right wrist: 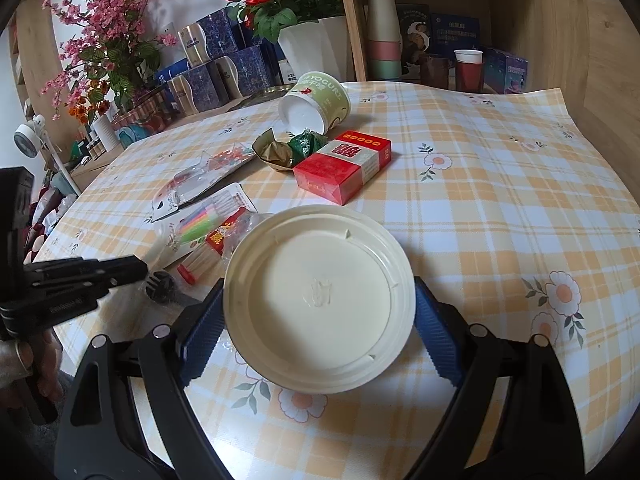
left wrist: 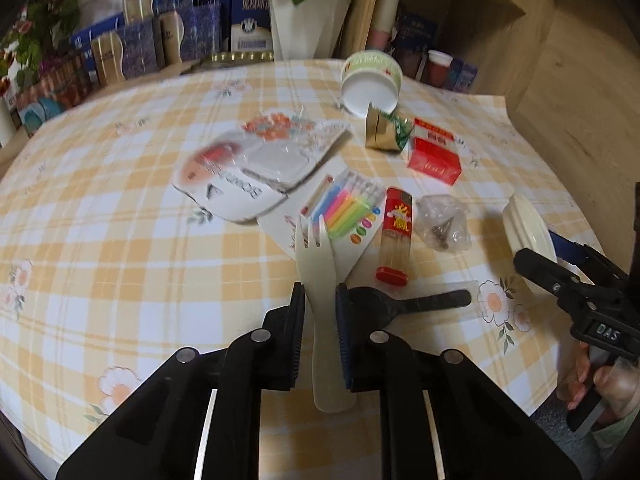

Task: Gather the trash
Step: 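Carry the lid and fork to the bin and open the right gripper over it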

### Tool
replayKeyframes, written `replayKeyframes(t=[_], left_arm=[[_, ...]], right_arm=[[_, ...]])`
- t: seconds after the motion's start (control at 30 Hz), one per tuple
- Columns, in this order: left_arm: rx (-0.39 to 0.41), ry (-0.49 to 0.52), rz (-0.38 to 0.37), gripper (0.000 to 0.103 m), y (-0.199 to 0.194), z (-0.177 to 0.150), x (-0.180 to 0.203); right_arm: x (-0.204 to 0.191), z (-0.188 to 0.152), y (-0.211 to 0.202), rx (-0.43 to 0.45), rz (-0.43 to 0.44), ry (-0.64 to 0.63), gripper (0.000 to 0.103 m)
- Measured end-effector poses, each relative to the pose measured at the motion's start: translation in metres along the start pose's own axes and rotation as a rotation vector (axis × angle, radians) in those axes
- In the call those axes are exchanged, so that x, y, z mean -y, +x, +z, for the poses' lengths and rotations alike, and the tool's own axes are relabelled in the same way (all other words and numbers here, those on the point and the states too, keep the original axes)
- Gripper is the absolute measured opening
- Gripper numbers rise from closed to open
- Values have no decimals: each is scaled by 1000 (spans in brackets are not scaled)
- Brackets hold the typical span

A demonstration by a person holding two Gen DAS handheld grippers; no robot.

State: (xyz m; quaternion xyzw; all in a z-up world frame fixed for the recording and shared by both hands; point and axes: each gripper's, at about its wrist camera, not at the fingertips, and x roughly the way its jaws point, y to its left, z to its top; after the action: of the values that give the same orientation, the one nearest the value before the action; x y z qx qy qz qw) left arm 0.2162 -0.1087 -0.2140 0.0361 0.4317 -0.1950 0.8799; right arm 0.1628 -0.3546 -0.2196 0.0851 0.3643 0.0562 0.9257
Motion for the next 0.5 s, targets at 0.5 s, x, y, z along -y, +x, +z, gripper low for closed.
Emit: replayKeyframes(t=[0.5], left_arm=[[74,-21,-27,15,-62,-11,-13]], right_arm=[[-30,-12,-38,12,-1,-31,86]])
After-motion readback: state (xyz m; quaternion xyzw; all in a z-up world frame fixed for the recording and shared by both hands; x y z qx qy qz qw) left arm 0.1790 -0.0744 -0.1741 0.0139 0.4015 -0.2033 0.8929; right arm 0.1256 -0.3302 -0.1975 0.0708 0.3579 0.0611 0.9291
